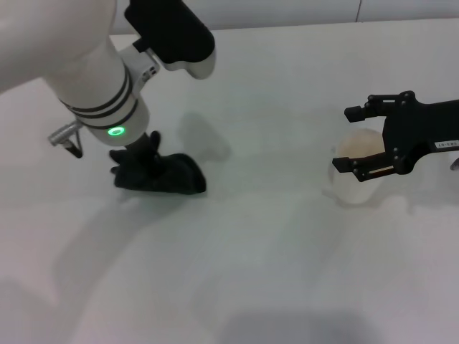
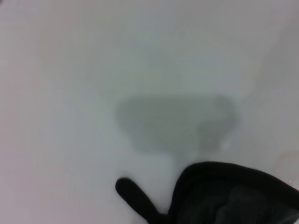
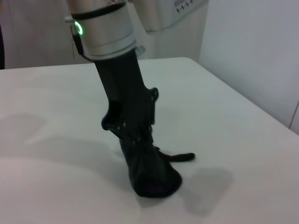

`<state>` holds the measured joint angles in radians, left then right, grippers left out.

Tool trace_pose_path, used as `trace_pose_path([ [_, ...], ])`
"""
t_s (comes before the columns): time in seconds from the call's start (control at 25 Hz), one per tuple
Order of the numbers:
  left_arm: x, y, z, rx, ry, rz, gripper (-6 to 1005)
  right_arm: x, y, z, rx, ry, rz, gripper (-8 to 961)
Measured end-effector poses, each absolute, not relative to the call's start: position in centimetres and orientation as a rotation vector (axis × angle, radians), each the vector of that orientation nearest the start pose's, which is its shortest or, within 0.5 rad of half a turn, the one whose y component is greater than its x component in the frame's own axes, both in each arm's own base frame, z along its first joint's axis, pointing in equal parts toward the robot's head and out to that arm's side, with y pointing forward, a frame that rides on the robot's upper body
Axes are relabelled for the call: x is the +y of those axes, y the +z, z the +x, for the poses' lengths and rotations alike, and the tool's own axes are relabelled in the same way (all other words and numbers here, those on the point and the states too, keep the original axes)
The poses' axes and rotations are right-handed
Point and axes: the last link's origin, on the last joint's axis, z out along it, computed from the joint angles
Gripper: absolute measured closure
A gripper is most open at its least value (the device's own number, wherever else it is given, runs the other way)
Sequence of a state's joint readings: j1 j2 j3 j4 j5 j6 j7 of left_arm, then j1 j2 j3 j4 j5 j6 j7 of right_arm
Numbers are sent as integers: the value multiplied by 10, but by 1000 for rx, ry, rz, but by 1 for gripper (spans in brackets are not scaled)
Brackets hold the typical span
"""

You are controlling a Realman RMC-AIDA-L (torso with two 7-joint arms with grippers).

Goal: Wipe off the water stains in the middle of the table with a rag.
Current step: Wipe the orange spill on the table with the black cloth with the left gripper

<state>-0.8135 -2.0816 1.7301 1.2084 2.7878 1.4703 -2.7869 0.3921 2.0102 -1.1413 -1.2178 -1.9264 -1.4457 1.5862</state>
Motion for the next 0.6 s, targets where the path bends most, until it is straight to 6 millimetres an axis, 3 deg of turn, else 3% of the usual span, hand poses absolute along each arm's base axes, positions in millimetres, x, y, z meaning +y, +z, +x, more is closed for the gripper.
trace_pose_path([
  [0.6, 366, -57, -156, -629, 915, -2460, 821, 343, 41, 212, 173, 291, -2782, 84],
])
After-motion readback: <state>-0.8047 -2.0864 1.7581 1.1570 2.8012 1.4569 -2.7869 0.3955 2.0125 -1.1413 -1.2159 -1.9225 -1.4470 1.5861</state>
